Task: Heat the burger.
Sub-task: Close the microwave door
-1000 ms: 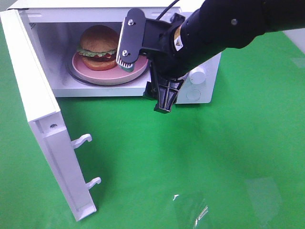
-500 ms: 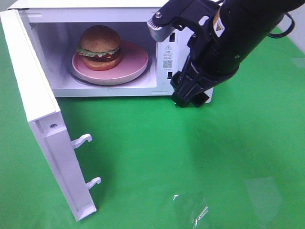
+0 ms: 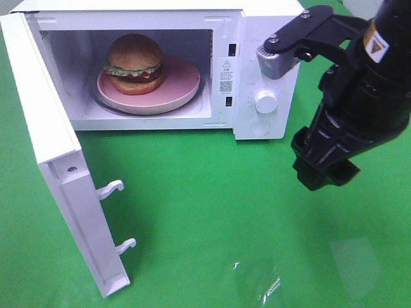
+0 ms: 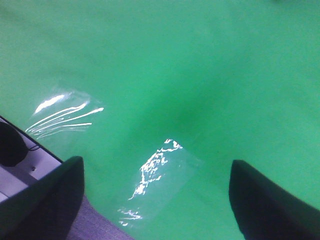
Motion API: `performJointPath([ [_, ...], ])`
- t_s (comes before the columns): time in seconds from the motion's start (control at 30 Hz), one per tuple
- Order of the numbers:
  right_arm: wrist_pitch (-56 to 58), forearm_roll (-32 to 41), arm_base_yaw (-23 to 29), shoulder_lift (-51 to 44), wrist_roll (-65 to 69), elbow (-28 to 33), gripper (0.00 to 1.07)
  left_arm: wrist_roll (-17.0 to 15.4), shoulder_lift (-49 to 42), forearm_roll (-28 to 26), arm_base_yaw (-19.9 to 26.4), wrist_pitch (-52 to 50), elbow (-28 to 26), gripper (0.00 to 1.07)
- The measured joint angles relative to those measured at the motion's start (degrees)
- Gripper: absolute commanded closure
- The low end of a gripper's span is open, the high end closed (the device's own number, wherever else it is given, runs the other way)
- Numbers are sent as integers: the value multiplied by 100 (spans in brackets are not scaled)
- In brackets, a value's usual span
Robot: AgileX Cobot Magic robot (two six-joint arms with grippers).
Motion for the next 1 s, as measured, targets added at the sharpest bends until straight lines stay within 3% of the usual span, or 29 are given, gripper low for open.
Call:
performJointPath([
  [0.43,-338,132,-172,-1662,-6,1346,31,0,0,0,0,0,0,7],
  [0.53,-453,327,-842,-2206,-6,1662,31,0,0,0,0,0,0,7],
  [0.6,-476,350,-1014,-2326,-6,1730,31,0,0,0,0,0,0,7],
  [0.63,-544,361,-1387,-2641,-6,1896,31,0,0,0,0,0,0,7],
  [0.67,-544,361,-1387,-2641,-6,1896,31,0,0,0,0,0,0,7],
  [0.77,-739,493,-2143,-3507,52,2223,31,0,0,0,0,0,0,7],
  [1.0,-951,659,-3134,-5059,166,2802,31,0,0,0,0,0,0,7],
])
